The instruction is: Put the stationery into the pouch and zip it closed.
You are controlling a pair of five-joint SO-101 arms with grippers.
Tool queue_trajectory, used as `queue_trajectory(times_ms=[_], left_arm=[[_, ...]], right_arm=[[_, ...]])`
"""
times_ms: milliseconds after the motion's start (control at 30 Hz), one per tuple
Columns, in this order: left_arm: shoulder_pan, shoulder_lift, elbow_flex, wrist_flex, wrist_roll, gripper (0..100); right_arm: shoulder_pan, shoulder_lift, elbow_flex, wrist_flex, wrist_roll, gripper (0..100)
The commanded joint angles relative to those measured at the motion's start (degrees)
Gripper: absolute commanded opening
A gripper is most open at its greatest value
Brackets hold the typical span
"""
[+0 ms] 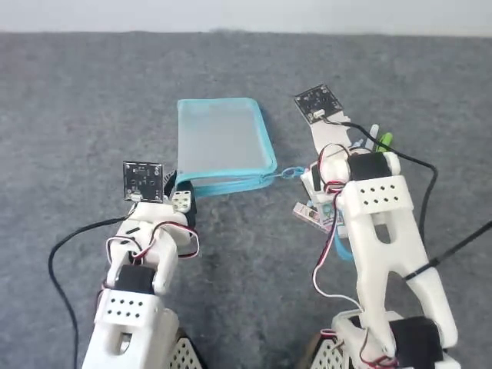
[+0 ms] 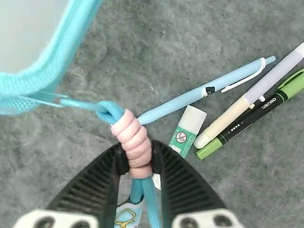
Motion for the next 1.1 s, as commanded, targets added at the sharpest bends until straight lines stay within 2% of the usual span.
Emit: queue_trajectory(times_ms=[0, 133, 233, 433, 600, 833, 933, 1067], left_arm=[[-0.97, 0.62, -3.65, -2.02, -0.35, 1], [-0.7, 0.62, -3.65, -2.02, -0.35, 1], [-0.62, 0.62, -3.65, -2.02, -0.35, 1], [-0.62, 0.62, -3.65, -2.02, -0.35, 1], [-0.97, 0.62, -3.65, -1.93, -0.35, 1], [-0.97, 0.53, -3.65, -1.93, -0.35, 1], [-0.97, 0.53, -3.65, -1.93, -0.35, 1], [-0.97, 0.53, -3.65, -1.93, -0.35, 1]], right_arm=[[2.59, -0.57, -3.43, 0.22, 0.35, 0.6], [2.59, -0.66, -3.6, 0.57, 0.35, 1.0], [2.51, -0.66, -5.36, 4.88, 0.26, 2.9], [-0.22, -0.66, -9.23, 14.73, 0.62, 19.3], [-5.76, -0.66, -9.49, 15.78, 0.26, 14.6], [-8.48, -1.27, -9.49, 15.34, 0.18, 13.3], [-11.91, -5.32, -8.7, 12.97, -0.18, 13.0], [-20.0, -13.14, -0.18, 4.18, -2.46, 6.5]])
